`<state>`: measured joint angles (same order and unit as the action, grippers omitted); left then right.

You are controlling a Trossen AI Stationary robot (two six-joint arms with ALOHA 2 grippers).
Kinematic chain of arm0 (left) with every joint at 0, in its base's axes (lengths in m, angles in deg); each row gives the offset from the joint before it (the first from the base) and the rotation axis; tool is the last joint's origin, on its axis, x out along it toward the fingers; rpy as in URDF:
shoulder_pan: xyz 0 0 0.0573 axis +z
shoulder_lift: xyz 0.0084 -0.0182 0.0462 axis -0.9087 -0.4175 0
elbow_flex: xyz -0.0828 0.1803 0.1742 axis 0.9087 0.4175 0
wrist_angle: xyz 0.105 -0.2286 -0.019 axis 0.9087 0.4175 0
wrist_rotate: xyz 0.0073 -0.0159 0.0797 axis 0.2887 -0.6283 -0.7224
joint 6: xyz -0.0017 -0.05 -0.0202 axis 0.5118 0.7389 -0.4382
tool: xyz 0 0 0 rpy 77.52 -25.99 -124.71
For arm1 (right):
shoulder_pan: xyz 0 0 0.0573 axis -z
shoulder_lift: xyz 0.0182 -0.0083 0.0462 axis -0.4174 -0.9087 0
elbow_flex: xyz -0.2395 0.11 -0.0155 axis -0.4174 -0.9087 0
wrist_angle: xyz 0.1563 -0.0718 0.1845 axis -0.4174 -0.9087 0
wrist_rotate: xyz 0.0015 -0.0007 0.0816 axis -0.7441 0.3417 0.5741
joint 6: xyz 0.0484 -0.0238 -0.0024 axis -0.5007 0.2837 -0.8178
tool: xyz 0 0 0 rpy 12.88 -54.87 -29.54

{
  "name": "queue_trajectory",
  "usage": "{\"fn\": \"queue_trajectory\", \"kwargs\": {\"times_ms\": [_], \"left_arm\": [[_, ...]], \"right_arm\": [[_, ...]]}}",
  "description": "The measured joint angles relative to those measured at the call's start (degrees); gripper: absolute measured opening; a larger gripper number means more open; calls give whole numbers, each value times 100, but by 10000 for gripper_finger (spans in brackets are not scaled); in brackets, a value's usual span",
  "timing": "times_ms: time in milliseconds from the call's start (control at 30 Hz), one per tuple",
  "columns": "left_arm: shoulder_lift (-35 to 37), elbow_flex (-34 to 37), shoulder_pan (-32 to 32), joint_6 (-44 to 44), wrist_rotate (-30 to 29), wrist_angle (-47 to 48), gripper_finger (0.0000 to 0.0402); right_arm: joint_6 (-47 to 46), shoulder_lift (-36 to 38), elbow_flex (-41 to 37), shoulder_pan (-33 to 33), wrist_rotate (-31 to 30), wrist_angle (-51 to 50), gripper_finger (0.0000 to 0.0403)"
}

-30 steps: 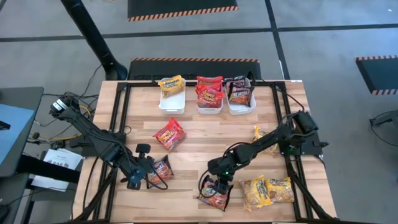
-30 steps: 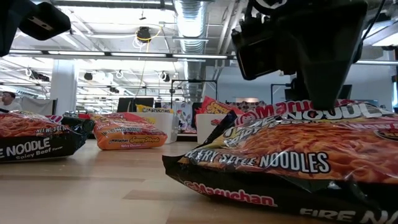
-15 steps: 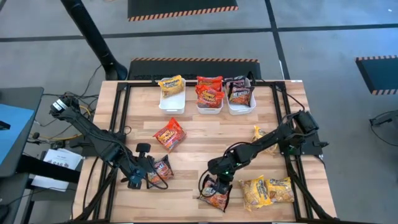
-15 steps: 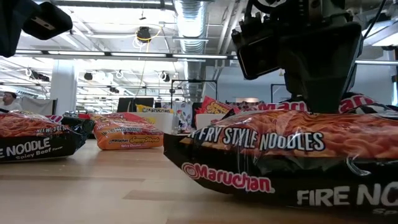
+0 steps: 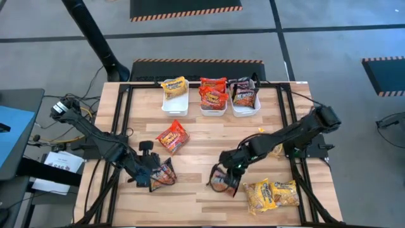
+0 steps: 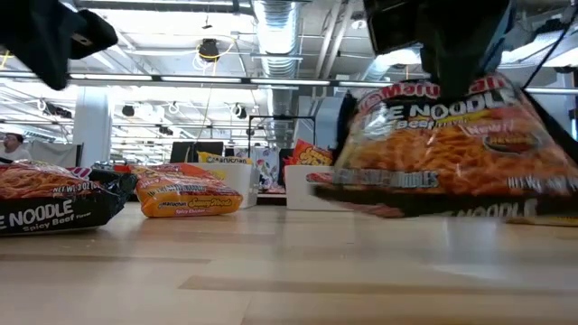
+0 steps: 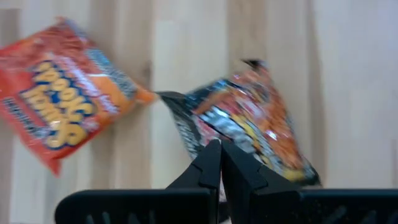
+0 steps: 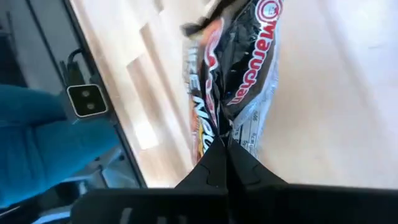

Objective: Sort Maruchan noodles
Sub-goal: Put the black noodle pack into the right white bin

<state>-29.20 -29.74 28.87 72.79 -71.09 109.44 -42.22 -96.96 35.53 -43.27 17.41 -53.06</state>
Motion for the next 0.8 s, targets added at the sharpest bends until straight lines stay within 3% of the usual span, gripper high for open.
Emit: {"fn": "queue_trajectory", "kwargs": {"times_ms": [367,800], "left_arm": [[-2,0,947,-210,-491,52,0],[-2,0,2299,-353,-729,50,0]], "right_arm": [[1154,1356,0,958,-806,-1673,3],[3520,2270,0,3145,-1174,-2583,4]]}}
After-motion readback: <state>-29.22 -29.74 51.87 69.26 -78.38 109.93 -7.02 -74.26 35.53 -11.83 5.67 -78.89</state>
